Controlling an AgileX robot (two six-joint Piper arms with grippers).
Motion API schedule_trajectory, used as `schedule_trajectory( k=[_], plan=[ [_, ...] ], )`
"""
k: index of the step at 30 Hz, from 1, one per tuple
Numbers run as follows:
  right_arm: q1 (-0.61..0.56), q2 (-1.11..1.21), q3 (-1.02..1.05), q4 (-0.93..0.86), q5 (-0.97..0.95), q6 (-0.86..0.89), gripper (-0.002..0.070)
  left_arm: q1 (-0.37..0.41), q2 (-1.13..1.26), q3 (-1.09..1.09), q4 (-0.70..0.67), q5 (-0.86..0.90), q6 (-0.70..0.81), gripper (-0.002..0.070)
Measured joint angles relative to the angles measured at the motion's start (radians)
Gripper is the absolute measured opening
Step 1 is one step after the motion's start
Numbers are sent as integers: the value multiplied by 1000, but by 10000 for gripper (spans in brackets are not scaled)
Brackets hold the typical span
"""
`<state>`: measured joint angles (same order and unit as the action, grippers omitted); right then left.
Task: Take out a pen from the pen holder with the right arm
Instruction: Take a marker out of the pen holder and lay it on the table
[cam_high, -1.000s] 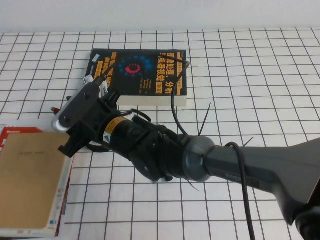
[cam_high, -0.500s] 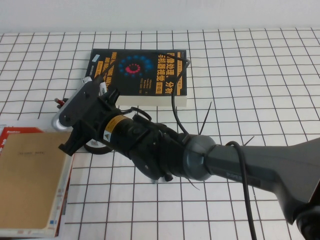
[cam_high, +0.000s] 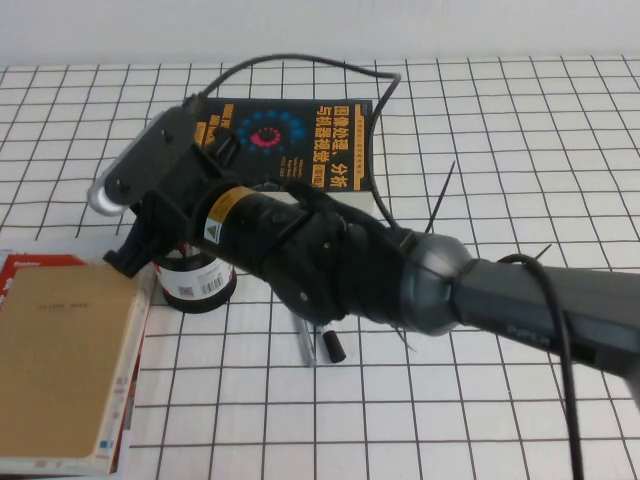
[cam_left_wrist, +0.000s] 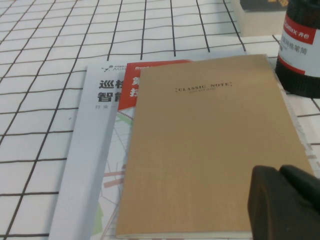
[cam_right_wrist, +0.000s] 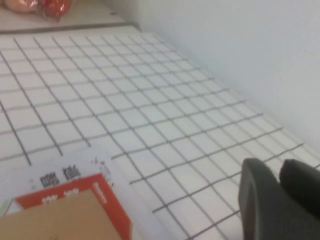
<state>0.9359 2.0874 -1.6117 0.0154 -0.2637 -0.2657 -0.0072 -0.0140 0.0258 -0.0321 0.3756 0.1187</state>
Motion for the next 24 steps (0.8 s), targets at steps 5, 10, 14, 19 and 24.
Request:
schedule_trajectory(
  k=[5, 10, 14, 19, 24],
  plan=[
    [-6, -98, 0, 0, 17, 0, 39, 0, 0, 0, 0, 0, 0, -4],
    [-8, -150, 0, 1, 25, 0, 39, 0, 0, 0, 0, 0, 0, -4],
    [-10, -150, 0, 1, 66, 0, 39, 0, 0, 0, 0, 0, 0, -4],
    [-12, -150, 0, 1, 74, 0, 36, 0, 0, 0, 0, 0, 0, -4],
    [-13, -150, 0, 1, 74, 0, 36, 0, 0, 0, 0, 0, 0, -4]
  ],
)
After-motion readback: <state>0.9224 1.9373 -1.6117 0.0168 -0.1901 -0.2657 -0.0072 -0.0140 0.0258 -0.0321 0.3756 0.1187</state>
